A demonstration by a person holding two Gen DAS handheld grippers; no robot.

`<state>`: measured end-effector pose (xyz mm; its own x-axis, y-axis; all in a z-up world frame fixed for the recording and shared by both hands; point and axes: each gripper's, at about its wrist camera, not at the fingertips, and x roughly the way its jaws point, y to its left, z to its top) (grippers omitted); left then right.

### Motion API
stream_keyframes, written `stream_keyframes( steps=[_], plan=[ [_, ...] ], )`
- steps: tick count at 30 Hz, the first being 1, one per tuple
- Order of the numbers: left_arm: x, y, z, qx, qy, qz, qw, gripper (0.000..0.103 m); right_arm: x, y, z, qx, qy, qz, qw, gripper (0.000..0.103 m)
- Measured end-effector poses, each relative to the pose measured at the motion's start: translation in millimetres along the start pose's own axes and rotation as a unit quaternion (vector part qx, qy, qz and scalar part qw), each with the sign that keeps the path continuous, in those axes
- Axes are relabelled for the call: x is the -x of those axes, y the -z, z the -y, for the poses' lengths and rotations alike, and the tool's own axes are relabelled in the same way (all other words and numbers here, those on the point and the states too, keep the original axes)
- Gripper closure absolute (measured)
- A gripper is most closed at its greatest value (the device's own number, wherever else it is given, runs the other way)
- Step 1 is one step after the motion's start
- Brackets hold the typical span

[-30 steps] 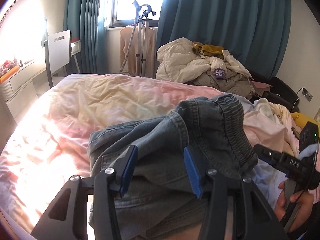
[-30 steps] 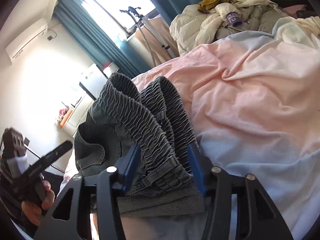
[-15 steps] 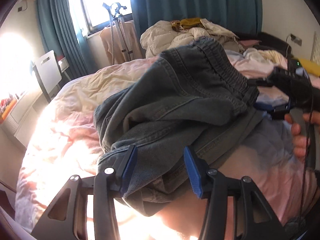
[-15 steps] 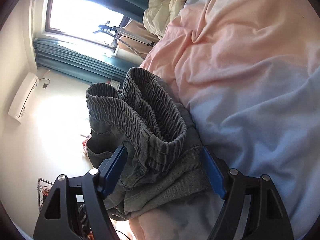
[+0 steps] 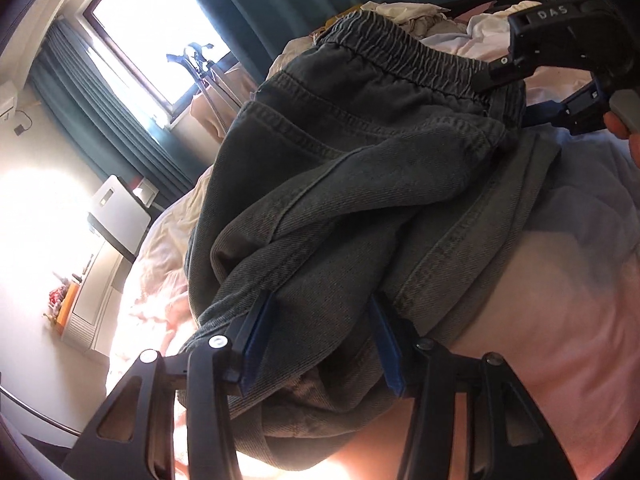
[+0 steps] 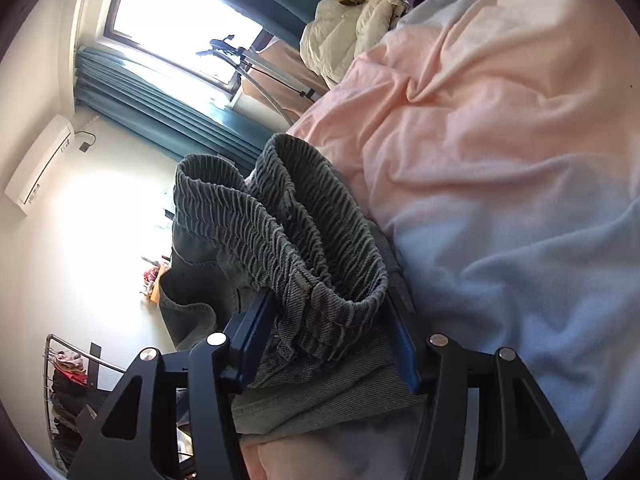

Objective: Fold clothes

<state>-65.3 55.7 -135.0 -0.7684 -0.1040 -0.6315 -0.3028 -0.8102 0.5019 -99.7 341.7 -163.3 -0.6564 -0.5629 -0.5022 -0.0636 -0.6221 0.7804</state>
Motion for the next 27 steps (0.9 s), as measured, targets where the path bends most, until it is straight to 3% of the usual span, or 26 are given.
stream_keyframes(
  steps=[3, 4, 6, 7, 8, 12, 15, 20, 24, 27],
  plan=[
    [-4.8, -2.8, 4.9, -0.011, -0.017, 0.003, 0.9998, 0.053, -5.1, -5.0, 2.4, -0.01, -0.035, 0.002, 0.999, 0.044],
    [-5.8, -3.6, 5.3, -0.011, -0.022, 0.005, 0.9997, 0.054, -4.7, -6.3, 0.7, -0.008, -0.038, 0.007, 0.999, 0.05],
    [-2.7, -4.6, -4.6, 0.02, -0.019, 0.015, 0.9995, 0.072, 0.7, -8.5, -8.1, 0.008, -0.026, 0.027, 0.999, 0.065],
    [0.2, -4.3, -11.2, 0.036, -0.018, 0.019, 0.999, 0.088, 3.6, -9.1, -13.0, 0.018, -0.022, 0.036, 0.999, 0.071],
    [4.3, -3.6, -18.6, 0.054, -0.009, 0.022, 0.9982, 0.097, 6.7, -9.5, -17.8, 0.026, -0.019, 0.042, 0.999, 0.074],
    [35.3, 3.8, -44.6, 0.106, 0.022, 0.052, 0.9927, 0.101, 23.0, -13.9, -31.4, 0.031, -0.027, 0.061, 0.997, 0.084],
    [62.9, 12.0, -61.9, 0.135, 0.072, 0.065, 0.986, 0.101, 43.8, -17.9, -43.1, 0.033, -0.038, 0.082, 0.995, 0.087],
    [70.8, 30.3, -46.4, 0.102, 0.126, 0.019, 0.9866, 0.101, 70.7, -12.4, -32.4, 0.023, 0.0, 0.09, 0.996, 0.088],
    [41.5, 29.5, -35.1, 0.097, 0.135, -0.033, 0.9855, 0.101, 50.3, -1.5, 15.0, -0.007, 0.048, 0.051, 0.998, 0.088],
    [30.9, 26.1, -32.4, 0.112, 0.147, -0.039, 0.982, 0.101, 36.2, 1.4, 40.8, -0.031, 0.04, 0.034, 0.998, 0.088]
  ],
)
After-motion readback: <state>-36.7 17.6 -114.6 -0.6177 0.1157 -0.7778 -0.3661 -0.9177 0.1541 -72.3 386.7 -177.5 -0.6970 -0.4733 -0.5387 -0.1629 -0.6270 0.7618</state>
